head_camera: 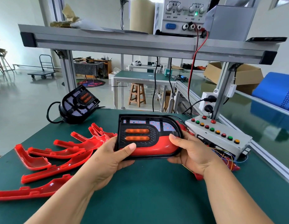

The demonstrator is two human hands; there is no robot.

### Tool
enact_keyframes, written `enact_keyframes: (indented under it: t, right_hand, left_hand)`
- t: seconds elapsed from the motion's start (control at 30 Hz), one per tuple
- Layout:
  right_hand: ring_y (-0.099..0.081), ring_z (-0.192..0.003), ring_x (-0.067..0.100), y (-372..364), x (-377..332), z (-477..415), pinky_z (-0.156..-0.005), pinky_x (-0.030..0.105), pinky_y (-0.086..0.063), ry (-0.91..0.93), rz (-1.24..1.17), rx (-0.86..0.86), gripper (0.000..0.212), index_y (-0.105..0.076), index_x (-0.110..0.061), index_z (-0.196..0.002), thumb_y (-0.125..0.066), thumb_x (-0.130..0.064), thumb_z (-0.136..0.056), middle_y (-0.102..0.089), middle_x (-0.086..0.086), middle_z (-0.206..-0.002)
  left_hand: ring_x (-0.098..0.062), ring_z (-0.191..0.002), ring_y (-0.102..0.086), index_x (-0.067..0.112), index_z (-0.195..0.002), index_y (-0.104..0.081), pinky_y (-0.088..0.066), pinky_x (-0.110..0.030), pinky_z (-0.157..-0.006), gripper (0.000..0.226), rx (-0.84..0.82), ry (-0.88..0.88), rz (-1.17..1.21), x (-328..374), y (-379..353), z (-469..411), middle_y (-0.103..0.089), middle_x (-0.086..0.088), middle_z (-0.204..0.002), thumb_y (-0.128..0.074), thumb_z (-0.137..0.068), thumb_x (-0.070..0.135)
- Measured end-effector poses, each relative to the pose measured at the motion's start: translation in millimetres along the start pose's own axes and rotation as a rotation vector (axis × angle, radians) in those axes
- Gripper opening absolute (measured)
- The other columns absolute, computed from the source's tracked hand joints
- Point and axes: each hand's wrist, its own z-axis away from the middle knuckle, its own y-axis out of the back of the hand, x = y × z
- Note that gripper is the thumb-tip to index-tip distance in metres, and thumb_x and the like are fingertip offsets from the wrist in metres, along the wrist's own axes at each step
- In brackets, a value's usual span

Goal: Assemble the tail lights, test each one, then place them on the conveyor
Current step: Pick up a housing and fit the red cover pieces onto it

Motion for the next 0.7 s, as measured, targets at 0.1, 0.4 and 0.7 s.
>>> enact_keyframes:
  t: [0.1,0.4,0.7]
  right_hand:
    - [-0.069,-0.069,0.024,8.4,-1.6,3.1,-0.052,0.032,-0.057,-0.057,0.039,-0.013,0.05,-0.062,-0.018,-0.109,-0.075,-0.03,-0.063,-0.071,0.009,-0.084]
    - [-0.066,-0.055,0.024,15.9,-1.5,10.6,-0.041,0.03,-0.055,-0.171,0.097,-0.132,0.04,-0.063,-0.014,-0.111,-0.079,-0.019,-0.075,-0.068,0.009,-0.073]
    - [-0.07,-0.065,0.033,12.7,-2.5,12.0,-0.048,0.03,-0.057,-0.325,0.257,-0.187,0.047,-0.065,-0.011,-0.111,-0.074,-0.031,-0.069,-0.071,0.018,-0.088]
  left_hand:
    - [-0.01,-0.095,-0.071,0.02,-0.114,-0.065,-0.055,-0.019,-0.068,0.05,-0.041,0.068,-0.112,-1.5,0.4,-0.2,-0.074,0.006,-0.105,-0.071,-0.067,0.037]
    - [-0.011,-0.062,-0.063,0.016,-0.066,-0.073,-0.048,-0.023,-0.055,0.038,0.255,0.075,-0.72,28.0,60.0,-1.5,-0.071,0.004,-0.067,-0.077,-0.066,0.054]
    - [-0.023,-0.105,-0.057,0.035,-0.09,-0.069,-0.032,-0.039,-0.082,0.017,0.533,0.191,-1.441,4.2,69.8,-31.9,-0.064,0.007,-0.104,-0.062,-0.081,0.048]
